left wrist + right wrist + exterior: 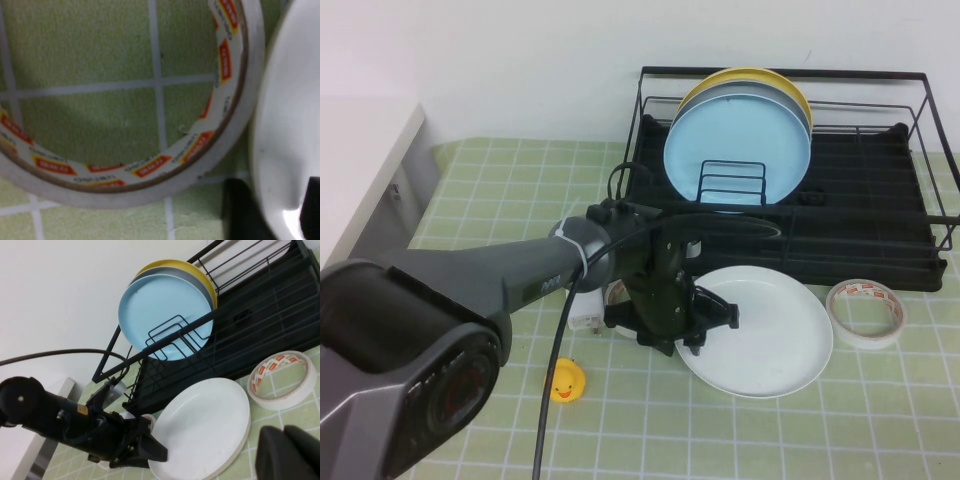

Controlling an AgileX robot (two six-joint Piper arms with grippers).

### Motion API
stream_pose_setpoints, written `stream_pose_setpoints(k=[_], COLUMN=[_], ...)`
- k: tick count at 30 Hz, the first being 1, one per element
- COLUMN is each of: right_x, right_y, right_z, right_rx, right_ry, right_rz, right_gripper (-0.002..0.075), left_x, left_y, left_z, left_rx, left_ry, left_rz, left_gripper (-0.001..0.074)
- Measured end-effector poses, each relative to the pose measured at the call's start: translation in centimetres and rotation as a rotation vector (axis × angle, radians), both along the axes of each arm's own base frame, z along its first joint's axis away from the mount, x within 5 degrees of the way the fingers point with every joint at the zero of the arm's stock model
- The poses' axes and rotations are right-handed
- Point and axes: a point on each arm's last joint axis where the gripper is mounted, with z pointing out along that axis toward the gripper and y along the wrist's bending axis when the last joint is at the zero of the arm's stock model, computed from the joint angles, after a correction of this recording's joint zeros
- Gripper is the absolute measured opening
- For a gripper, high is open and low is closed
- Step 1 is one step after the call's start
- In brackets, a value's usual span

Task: Place plate on rack
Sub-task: Pick up the plate from the table

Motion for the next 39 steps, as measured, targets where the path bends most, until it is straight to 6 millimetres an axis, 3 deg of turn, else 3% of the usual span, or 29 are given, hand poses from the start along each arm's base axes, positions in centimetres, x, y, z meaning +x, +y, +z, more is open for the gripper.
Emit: stream_pose_setpoints(k=[5,8,18,28,33,36,39], right_x=[0.0,0.0,0.0,0.0,-0.1,-0.2,-0.4], right_y=[0.0,0.0,0.0,0.1,0.3,0.6,0.8], right_z=[0.0,0.0,0.0,0.0,0.0,-0.1,1.2], right_rx=[0.000,0.000,0.000,0.021,0.040,0.030,0.032], right_ry=[0.000,0.000,0.001,0.000,0.011,0.022,-0.007], right_rz=[0.000,0.000,0.002,0.003,0.025,0.066,0.087], right_gripper=[0.0009,0.0009,0.0009,0.0009,0.0009,0.0009,0.0009], left_x=[0.0,0.1,1.5,3.1,2.5,1.9,1.3], left_y=[0.0,-0.2,1.9,4.8,5.0,4.9,5.0], left_z=[-0.1,-0.1,-0.1,0.9,3.5,6.4,9.5], left_rx=[-0.003,-0.022,-0.190,-0.355,-0.368,-0.389,-0.407], left_ry=[-0.001,0.000,0.162,0.202,0.163,0.107,0.034], left_rz=[0.005,0.022,0.104,-0.049,-0.172,-0.219,-0.267], left_gripper=[0.0083,0.0034,0.0001,0.0001,0.0001,0.0001,0.0001])
